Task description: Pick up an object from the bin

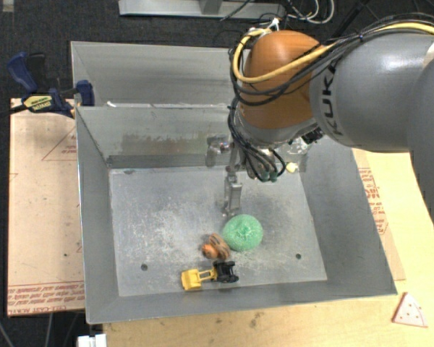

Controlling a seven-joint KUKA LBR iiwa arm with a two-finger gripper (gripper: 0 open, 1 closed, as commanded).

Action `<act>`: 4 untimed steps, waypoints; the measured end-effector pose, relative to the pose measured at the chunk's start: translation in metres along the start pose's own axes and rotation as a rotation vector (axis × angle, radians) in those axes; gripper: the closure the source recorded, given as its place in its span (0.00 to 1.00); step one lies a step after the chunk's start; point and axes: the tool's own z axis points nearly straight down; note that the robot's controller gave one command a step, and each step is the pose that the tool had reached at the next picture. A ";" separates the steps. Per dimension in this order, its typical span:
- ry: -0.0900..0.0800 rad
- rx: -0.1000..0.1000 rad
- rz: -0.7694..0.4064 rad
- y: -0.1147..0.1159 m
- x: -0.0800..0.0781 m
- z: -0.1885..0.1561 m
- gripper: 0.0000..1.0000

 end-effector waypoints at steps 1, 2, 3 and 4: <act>0.001 0.001 -0.169 -0.019 0.004 0.016 0.00; 0.000 0.000 -0.052 -0.033 0.008 0.032 0.00; 0.000 0.000 -0.240 -0.054 0.044 0.042 0.00; -0.005 0.002 -0.258 -0.066 0.044 0.084 0.00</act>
Offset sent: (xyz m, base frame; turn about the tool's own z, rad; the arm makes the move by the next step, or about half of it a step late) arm -0.0099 -0.0501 -0.0486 -0.1602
